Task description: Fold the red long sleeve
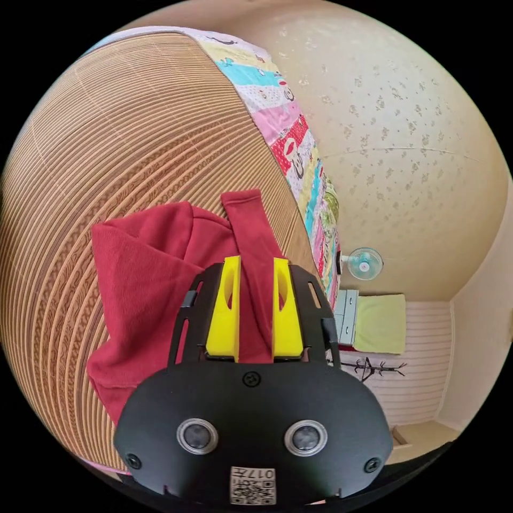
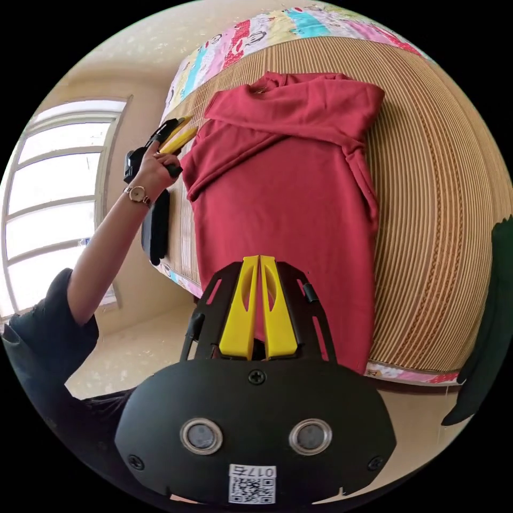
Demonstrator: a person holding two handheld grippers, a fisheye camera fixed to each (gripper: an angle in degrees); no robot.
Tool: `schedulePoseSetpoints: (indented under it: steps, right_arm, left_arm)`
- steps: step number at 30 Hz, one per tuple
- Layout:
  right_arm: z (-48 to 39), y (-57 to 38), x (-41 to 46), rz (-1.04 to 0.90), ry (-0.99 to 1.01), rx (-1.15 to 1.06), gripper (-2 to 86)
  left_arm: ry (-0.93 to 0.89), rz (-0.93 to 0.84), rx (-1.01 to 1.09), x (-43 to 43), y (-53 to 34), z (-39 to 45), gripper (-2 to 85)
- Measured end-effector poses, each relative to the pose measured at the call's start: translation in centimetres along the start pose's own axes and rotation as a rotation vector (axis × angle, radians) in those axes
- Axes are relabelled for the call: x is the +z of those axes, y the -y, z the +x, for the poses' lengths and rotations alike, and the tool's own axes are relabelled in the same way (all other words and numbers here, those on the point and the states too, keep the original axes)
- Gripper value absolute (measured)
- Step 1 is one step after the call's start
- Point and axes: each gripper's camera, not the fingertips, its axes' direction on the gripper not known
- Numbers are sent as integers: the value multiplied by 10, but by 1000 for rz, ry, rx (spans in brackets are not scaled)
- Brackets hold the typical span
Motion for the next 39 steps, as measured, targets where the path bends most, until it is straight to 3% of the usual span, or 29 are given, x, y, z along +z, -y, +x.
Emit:
schedulePoseSetpoints:
  steps: [6, 9, 13, 15, 18, 20, 25, 33, 36, 39]
  right_arm:
    - [39, -17, -1, -50, 217, 83, 5]
    - [59, -20, -8, -82, 181, 89, 5]
    - [93, -15, -35, -41, 161, 145, 6]
    - [104, -8, -50, 9, 187, 153, 6]
    - [116, 11, -70, 98, 332, 101, 7]
    - [121, 34, -83, 149, 372, 98, 8]
    - [120, 82, -118, 310, 339, 95, 14]
    - [99, 130, -158, 402, 174, 91, 21]
    - [87, 120, -159, 390, 147, 84, 22]
    - [87, 99, -153, 350, 155, 117, 23]
  left_arm:
    - [66, -144, -80, 58, 28, 5, 92]
    - [30, -112, -107, 62, 28, 4, 60]
    - [-197, -62, -27, 45, 7, 22, 37]
    - [-222, 23, 32, 19, -20, 33, 36]
    - [-119, 122, 86, -15, -69, 31, 37]
    - [-72, 155, 9, -24, -99, 5, 39]
    - [-72, 139, -153, -27, -148, -63, 54]
    - [36, 217, -53, -47, -89, -36, 107]
    - [59, 121, -141, -22, -53, -39, 82]
    - [-36, 91, -133, -16, -37, -38, 11]
